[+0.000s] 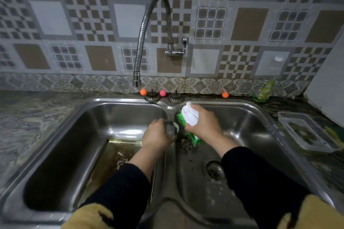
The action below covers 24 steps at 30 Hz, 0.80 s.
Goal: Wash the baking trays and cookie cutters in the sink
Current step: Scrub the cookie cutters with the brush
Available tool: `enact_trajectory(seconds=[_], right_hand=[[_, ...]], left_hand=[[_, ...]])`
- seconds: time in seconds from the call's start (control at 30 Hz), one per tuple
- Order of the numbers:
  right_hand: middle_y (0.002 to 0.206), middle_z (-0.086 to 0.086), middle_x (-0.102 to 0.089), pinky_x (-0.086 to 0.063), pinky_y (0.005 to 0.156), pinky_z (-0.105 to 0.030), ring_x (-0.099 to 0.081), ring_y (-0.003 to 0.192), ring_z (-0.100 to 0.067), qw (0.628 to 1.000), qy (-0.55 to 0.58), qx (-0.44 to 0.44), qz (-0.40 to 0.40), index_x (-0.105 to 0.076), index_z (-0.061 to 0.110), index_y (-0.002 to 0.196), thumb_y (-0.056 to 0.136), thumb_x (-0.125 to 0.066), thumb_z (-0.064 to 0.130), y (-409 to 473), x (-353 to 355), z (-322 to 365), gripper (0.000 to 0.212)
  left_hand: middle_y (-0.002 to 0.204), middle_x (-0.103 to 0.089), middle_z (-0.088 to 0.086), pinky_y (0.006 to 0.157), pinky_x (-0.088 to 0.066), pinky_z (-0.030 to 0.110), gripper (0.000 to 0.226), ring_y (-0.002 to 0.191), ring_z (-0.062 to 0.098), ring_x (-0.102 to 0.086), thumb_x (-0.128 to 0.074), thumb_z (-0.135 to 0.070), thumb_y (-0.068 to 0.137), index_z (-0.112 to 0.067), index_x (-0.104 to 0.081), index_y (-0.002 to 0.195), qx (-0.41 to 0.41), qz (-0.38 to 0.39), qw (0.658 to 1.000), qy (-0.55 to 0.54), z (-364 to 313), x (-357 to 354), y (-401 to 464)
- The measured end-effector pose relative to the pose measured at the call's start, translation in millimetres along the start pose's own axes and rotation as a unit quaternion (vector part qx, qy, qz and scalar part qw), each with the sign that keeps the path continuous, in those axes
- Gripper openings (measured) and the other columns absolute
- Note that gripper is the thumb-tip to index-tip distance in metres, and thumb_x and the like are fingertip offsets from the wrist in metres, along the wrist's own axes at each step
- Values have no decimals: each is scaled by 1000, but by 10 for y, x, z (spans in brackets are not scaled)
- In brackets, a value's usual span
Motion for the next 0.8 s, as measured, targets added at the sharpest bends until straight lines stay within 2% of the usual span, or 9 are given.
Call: enact_trajectory(seconds=[0.17, 0.3, 0.37, 0.53, 0.63, 0.8], right_hand=[[127, -5, -62, -49, 91, -32, -59, 114, -26, 1000, -5, -25, -11, -44, 34, 139, 70, -73, 29, -15, -118, -104, 75], [123, -7, -63, -46, 84, -29, -59, 111, -27, 999, -11, -41, -16, -46, 29, 138, 71, -75, 25, -61, -159, -234, 73], [124, -7, -62, -44, 82, -27, -58, 111, -26, 999, -3, -50, -17, -47, 26, 138, 72, -75, 23, -84, -171, -297, 72], [128, -7, -60, -38, 75, -23, -58, 112, -26, 998, -18, -56, -18, -47, 24, 138, 73, -76, 23, -120, -182, -379, 71], [128, -7, -59, -38, 75, -24, -57, 111, -27, 998, -23, -58, -14, -47, 24, 138, 72, -76, 23, -116, -164, -403, 72], [129, -4, -59, -39, 77, -25, -57, 111, -25, 997, -29, -72, 2, -48, 25, 137, 70, -76, 24, -146, -75, -538, 72]], left_hand=[[126, -54, 4, 90, -50, 35, 63, 110, 24, -58, -76, -40, 76, -16, -50, 128, 118, 14, 993, -28, 846, 40, -154], [113, -64, -1, 86, -54, 37, 52, 97, 19, -63, -78, -40, 71, -25, -55, 115, 179, 86, 980, 19, 1410, -8, -389], [113, -64, -3, 90, -52, 36, 56, 99, 18, -62, -80, -43, 66, -27, -57, 114, 186, 109, 976, 24, 1573, -42, -480], [128, -54, 1, 99, -45, 38, 74, 116, 21, -54, -79, -49, 67, -24, -47, 130, 178, 142, 972, 58, 1697, -110, -549], [129, -53, -4, 98, -45, 38, 78, 118, 19, -53, -79, -55, 65, -27, -46, 130, 174, 144, 971, 85, 1649, -84, -542], [129, -56, 0, 92, -50, 38, 61, 110, 22, -60, -66, -57, 79, -25, -50, 129, 148, 87, 980, 103, 1333, 53, -356]])
Point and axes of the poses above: each hand's wrist, its own y-axis towards the middle knuckle, its own x-axis out of the back of the hand, z = x × y, the point moved 4 cm from there along y, towards the middle knuckle
